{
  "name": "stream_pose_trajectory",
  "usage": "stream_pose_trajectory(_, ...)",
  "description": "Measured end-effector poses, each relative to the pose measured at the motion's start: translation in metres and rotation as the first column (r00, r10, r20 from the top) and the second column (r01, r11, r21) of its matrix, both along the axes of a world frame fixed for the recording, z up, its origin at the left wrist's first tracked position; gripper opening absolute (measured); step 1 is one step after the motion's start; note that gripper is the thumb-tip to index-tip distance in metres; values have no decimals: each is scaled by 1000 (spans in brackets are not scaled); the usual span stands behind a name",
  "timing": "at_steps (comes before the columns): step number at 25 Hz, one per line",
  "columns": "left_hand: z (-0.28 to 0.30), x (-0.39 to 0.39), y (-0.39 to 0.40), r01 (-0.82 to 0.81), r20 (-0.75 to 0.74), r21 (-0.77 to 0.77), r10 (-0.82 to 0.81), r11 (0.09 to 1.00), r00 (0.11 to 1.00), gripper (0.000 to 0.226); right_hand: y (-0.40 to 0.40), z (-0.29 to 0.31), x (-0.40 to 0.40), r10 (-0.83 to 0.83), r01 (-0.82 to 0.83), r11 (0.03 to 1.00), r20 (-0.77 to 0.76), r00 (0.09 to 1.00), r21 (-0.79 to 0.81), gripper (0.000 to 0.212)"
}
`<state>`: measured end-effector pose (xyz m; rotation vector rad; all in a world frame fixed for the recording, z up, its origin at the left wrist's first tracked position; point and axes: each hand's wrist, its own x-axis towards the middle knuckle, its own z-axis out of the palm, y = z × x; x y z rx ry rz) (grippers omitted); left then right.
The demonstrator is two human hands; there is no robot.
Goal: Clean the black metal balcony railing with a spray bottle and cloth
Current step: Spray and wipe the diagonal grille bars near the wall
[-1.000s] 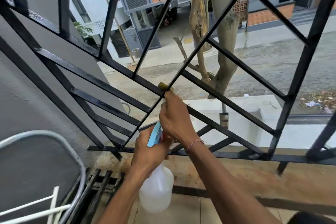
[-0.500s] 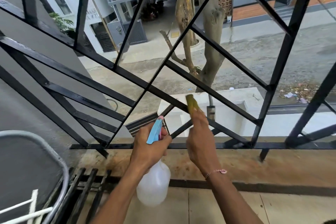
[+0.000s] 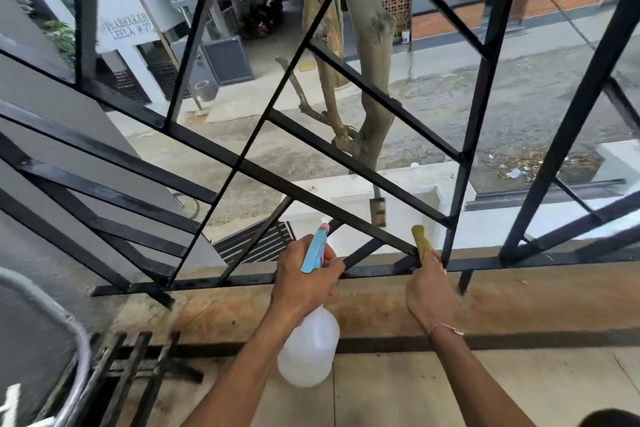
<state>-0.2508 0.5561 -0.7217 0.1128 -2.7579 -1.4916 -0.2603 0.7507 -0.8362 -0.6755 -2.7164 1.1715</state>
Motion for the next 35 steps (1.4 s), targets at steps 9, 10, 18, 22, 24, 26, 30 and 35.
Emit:
stream_pose_trajectory(9, 23, 1, -34, -79, -24, 40, 80, 996, 996, 6, -110, 132, -17, 338, -370, 928, -326, 883, -40, 61)
stream_pose_trajectory(10, 26, 2, -39, -84, -37, 48, 86, 995, 996, 8, -125, 156, -21, 402, -438, 899, -375, 835, -11, 65)
stream_pose_trajectory(18, 31, 14, -83, -203, -62, 104, 210, 974, 976, 10, -155, 181, -18, 657, -635, 747, -359, 663, 196, 66)
stream_pose_trajectory(22, 14, 23, -97, -307, -32, 162, 316, 938, 948, 6, -123, 152, 10, 562, -536, 827, -265, 783, 169, 75)
stream_pose_trajectory(24, 2, 28, -103, -364, -6, 212, 374, 907, 927, 5, -109, 147, 22, 429, -450, 893, -300, 852, -1, 53)
stream_pose_trajectory(26, -6, 34, -103, -394, 48, 247, 395, 885, 917, 7, -100, 150, 29, 329, -390, 886, -250, 911, -253, 36)
stream_pose_trajectory(30, -10, 43, -103, -454, 236, 276, 398, 847, 887, 25, -104, 169, 40, 254, -296, 850, -152, 955, -435, 34)
stream_pose_trajectory(35, -8, 36, -116, -415, 295, 399, 313, 818, 903, 23, -126, 175, 45, 284, -344, 855, -207, 936, -387, 28)
